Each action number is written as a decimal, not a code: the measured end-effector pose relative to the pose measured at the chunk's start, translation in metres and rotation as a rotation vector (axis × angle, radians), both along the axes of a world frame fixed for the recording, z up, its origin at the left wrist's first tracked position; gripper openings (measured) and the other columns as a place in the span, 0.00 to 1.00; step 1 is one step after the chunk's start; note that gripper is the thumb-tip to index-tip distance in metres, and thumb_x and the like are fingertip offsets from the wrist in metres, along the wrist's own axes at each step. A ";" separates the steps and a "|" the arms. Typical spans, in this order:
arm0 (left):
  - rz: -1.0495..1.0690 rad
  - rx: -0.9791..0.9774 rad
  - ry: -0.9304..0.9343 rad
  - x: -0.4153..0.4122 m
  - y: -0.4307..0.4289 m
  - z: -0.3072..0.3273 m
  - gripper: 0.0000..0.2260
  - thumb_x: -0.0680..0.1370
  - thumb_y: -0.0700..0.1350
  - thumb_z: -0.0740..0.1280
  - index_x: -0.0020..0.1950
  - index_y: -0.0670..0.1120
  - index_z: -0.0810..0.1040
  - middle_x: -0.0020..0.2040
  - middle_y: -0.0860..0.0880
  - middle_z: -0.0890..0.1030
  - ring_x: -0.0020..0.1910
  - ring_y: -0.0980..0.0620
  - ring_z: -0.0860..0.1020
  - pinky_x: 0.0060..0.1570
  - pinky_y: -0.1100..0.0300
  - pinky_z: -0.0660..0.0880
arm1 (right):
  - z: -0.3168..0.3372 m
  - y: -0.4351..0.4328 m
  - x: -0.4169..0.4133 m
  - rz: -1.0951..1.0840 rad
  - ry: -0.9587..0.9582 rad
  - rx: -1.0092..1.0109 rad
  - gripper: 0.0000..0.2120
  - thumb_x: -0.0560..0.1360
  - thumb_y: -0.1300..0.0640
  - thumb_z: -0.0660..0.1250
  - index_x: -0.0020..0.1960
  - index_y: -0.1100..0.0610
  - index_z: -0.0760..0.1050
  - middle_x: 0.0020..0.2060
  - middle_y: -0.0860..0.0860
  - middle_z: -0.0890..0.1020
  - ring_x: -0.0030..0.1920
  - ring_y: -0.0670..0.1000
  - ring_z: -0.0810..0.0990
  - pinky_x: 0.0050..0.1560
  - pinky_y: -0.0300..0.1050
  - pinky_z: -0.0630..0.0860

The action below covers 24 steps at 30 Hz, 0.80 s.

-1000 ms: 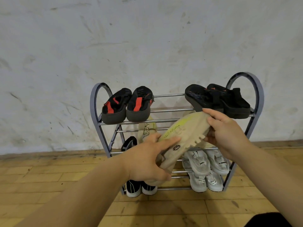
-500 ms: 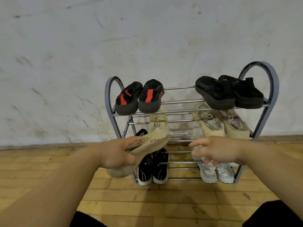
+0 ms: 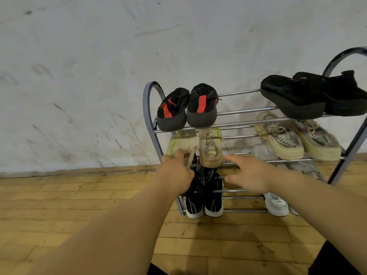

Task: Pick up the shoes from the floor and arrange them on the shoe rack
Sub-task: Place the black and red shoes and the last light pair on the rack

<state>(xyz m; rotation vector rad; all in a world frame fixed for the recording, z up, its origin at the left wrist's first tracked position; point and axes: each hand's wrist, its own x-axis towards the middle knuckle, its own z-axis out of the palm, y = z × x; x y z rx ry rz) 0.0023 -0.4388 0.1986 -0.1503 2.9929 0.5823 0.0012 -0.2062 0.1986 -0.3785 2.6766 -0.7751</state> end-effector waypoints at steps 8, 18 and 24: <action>0.012 0.108 0.040 -0.039 0.004 -0.024 0.27 0.79 0.53 0.65 0.77 0.57 0.60 0.68 0.40 0.66 0.59 0.34 0.75 0.57 0.46 0.75 | -0.027 -0.032 -0.032 -0.001 0.129 0.050 0.38 0.81 0.46 0.65 0.84 0.42 0.48 0.82 0.54 0.56 0.79 0.56 0.61 0.75 0.47 0.61; -0.161 0.260 -0.210 -0.051 -0.031 -0.032 0.54 0.66 0.60 0.81 0.83 0.58 0.51 0.79 0.49 0.61 0.75 0.43 0.67 0.68 0.51 0.70 | -0.048 -0.032 -0.050 -0.003 0.120 0.072 0.33 0.84 0.51 0.61 0.84 0.41 0.48 0.82 0.51 0.59 0.79 0.56 0.61 0.74 0.46 0.61; -0.157 0.258 -0.151 -0.050 -0.034 -0.035 0.43 0.70 0.55 0.77 0.80 0.57 0.58 0.69 0.46 0.71 0.61 0.43 0.77 0.56 0.56 0.76 | -0.051 -0.032 -0.052 -0.014 0.119 0.067 0.33 0.84 0.51 0.62 0.84 0.42 0.50 0.81 0.51 0.61 0.78 0.55 0.64 0.73 0.44 0.61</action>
